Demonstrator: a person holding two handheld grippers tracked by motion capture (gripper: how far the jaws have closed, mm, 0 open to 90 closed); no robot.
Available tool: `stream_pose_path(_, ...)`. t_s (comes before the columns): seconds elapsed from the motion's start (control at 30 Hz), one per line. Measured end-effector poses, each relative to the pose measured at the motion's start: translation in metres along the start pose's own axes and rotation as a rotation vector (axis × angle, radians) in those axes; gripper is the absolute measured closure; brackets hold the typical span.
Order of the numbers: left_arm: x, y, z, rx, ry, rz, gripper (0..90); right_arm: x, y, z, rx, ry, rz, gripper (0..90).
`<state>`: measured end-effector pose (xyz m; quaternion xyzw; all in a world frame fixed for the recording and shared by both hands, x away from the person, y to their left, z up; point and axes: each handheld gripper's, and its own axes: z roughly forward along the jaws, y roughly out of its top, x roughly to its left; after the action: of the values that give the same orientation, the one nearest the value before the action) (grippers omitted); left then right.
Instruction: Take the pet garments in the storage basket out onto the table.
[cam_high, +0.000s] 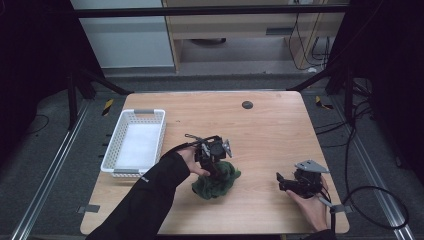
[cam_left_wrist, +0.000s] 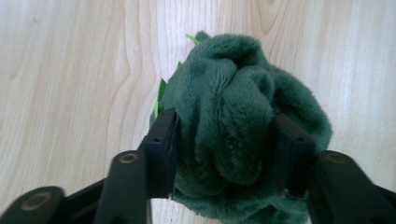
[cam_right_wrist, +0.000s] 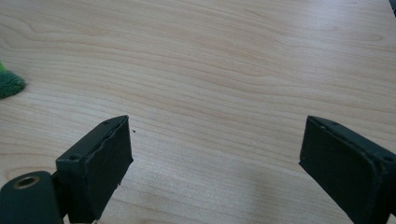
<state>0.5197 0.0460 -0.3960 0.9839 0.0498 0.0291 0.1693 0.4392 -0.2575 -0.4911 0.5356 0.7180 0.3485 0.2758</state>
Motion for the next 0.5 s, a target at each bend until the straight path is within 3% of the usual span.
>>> stream_pose_path(0.1,-0.001,-0.002,-0.010,-0.043,0.009,-0.014,42.4,0.000,0.000,0.000,0.001,0.000,0.001,9.0)
stream_pose_path(0.33,-0.001,-0.011,-0.038,-0.209,0.019,-0.058,30.2,0.000,0.000,0.000,0.001,0.001,0.001,8.8)
stream_pose_path(0.5,-0.005,-0.020,-0.049,-0.297,0.065,-0.106,26.4,-0.001,0.000,0.000,-0.001,0.001,0.000,8.7)
